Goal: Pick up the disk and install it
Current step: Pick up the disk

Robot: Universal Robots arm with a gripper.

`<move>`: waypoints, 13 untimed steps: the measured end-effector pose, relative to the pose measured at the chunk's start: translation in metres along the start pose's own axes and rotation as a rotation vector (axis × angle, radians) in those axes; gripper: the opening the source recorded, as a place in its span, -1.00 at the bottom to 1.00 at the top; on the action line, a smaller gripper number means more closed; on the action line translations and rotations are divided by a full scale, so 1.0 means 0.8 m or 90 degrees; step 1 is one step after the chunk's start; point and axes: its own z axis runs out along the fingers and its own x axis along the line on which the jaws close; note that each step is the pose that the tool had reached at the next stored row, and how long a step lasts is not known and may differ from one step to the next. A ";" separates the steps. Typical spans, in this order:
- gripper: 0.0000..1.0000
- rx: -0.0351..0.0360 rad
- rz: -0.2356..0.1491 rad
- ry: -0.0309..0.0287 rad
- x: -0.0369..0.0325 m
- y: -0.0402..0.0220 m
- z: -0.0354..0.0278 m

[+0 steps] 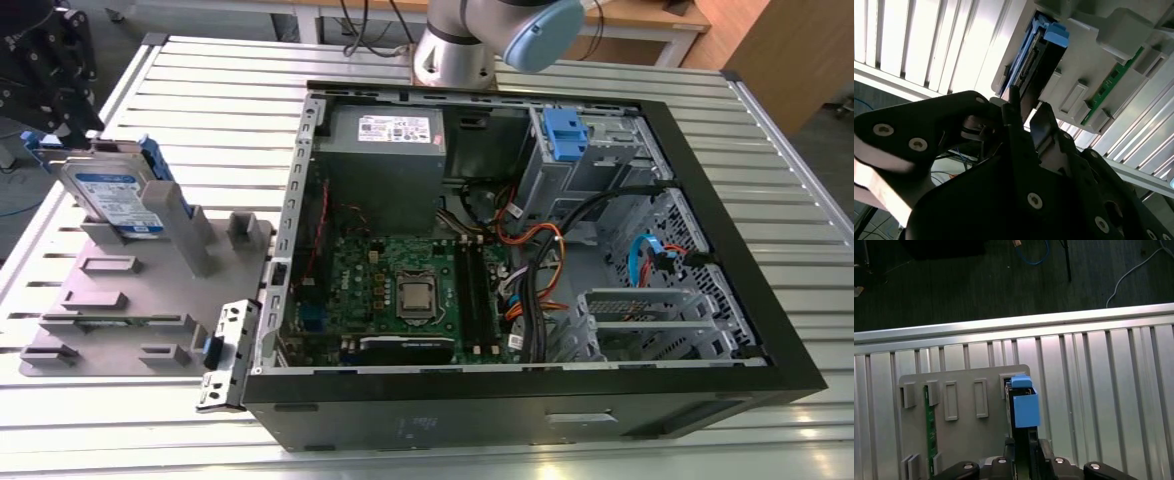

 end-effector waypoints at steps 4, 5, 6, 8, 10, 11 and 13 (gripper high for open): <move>-0.07 -0.0001 0.000 -0.0007 0.0000 0.0000 0.0000; 0.05 -0.0001 0.000 -0.0009 0.0000 0.0000 0.0000; 0.05 -0.0001 0.000 -0.0011 0.0000 0.0000 0.0000; 0.17 -0.0002 0.000 -0.0014 0.0000 0.0000 0.0000; 0.29 -0.0002 0.000 -0.0018 0.0000 0.0000 0.0000; 0.29 -0.0003 0.000 -0.0020 0.0000 0.0000 0.0000; 0.29 -0.0003 0.000 -0.0022 0.0000 0.0000 0.0002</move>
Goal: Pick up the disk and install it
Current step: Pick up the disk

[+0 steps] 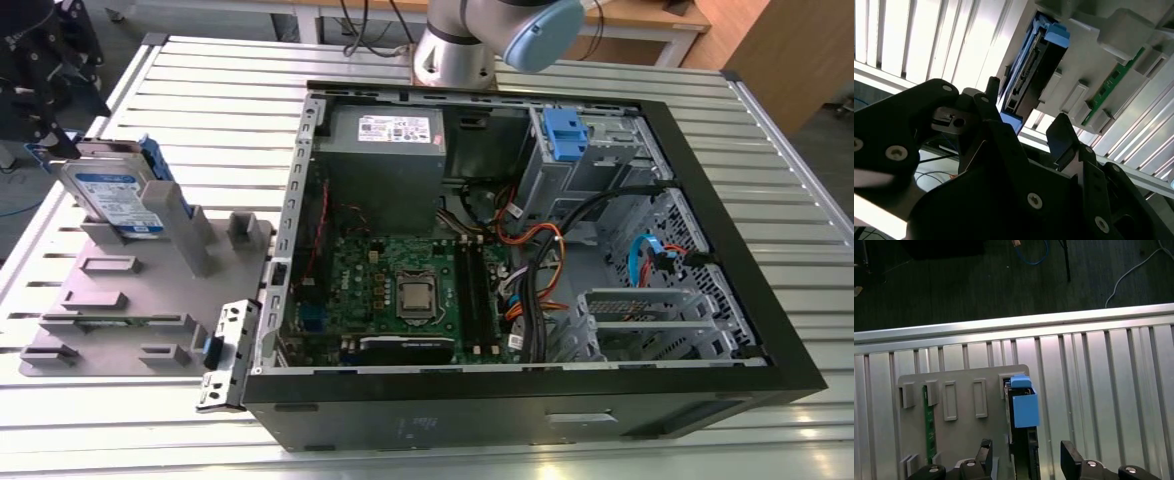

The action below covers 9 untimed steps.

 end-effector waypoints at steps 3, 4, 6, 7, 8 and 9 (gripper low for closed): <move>0.29 0.0000 0.000 0.0000 0.0002 -0.0002 0.0047; 0.29 0.0000 0.000 0.0000 0.0003 -0.0003 0.0069; 0.29 0.0001 0.000 0.0000 0.0005 -0.0006 0.0117; 0.29 0.0000 0.000 0.0000 0.0006 -0.0007 0.0139; 0.29 0.0000 0.000 0.0000 0.0008 -0.0009 0.0184; 0.29 0.0000 -0.001 0.0000 0.0009 -0.0010 0.0206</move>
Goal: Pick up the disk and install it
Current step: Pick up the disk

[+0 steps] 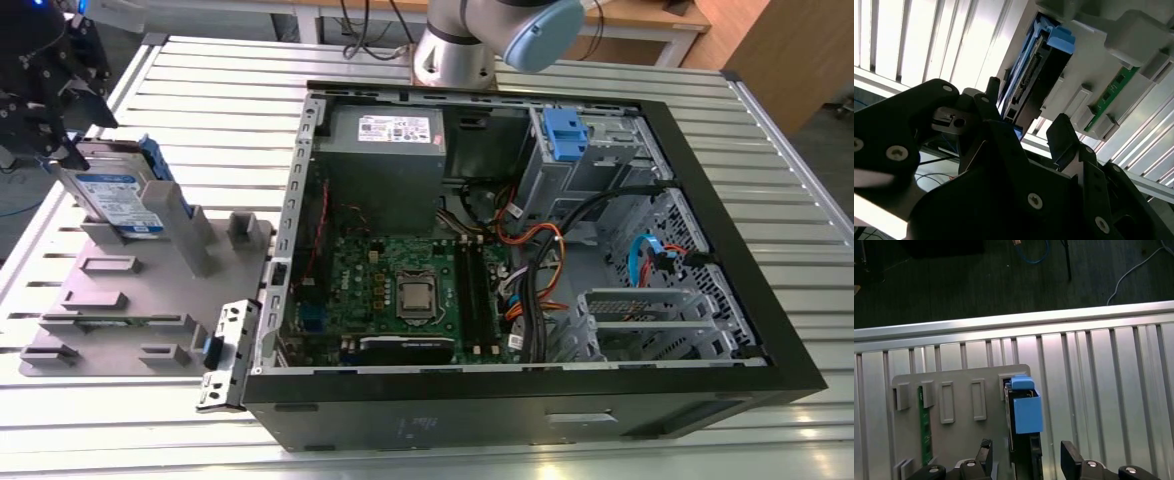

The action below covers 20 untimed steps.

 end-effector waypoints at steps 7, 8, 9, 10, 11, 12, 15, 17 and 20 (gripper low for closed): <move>0.29 -0.0007 -0.016 0.0007 0.0006 -0.0006 0.0135; 0.29 -0.0008 -0.018 0.0008 0.0007 -0.0007 0.0146; 0.29 -0.0010 -0.019 0.0010 0.0007 -0.0007 0.0150; 0.29 -0.0010 -0.019 0.0010 0.0007 -0.0007 0.0150; 0.29 -0.0009 -0.019 0.0010 0.0007 -0.0007 0.0155; 0.29 -0.0009 -0.019 0.0010 0.0008 -0.0007 0.0160; 0.29 -0.0009 -0.019 0.0010 0.0008 -0.0007 0.0161; 0.29 -0.0009 -0.019 0.0010 0.0008 -0.0007 0.0161; 0.29 -0.0009 -0.019 0.0009 0.0008 -0.0007 0.0163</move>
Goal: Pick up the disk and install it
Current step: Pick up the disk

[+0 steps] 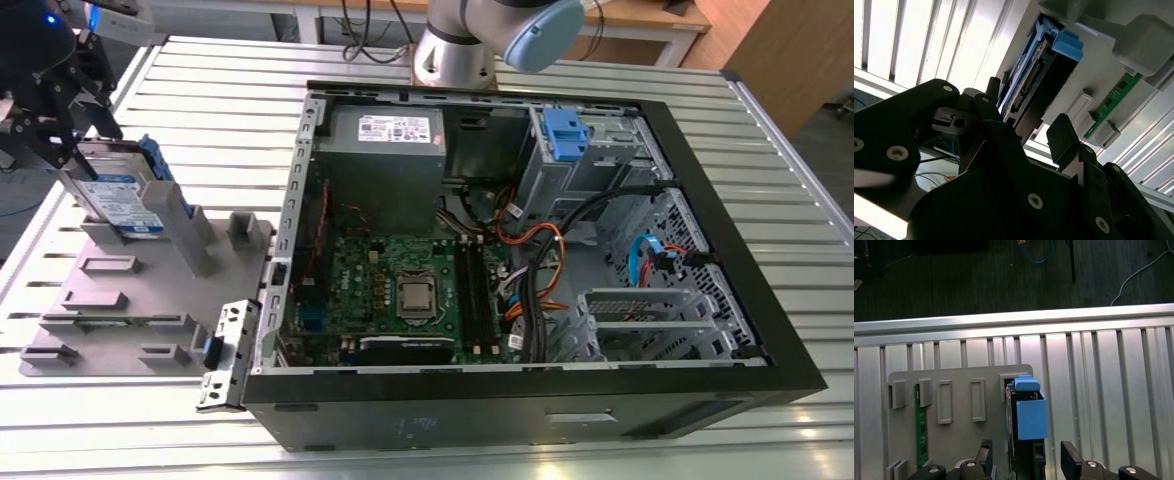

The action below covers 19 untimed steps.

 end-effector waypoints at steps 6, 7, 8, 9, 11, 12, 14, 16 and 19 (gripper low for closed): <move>0.29 -0.0005 -0.012 0.0005 0.0000 0.0000 0.0001; 0.29 -0.0006 -0.014 0.0006 0.0001 0.0000 0.0001; 0.29 -0.0006 -0.014 0.0006 0.0000 0.0000 0.0001; 0.29 -0.0006 -0.014 0.0006 0.0000 0.0000 0.0001; 0.29 -0.0006 -0.014 0.0007 0.0000 0.0000 0.0001; 0.29 -0.0006 -0.014 0.0007 0.0000 0.0000 0.0001; 0.29 -0.0006 -0.014 0.0006 0.0000 0.0000 0.0001; 0.26 -0.0006 -0.014 0.0006 0.0000 0.0000 0.0001; 0.02 -0.0006 -0.014 0.0007 0.0000 0.0000 0.0001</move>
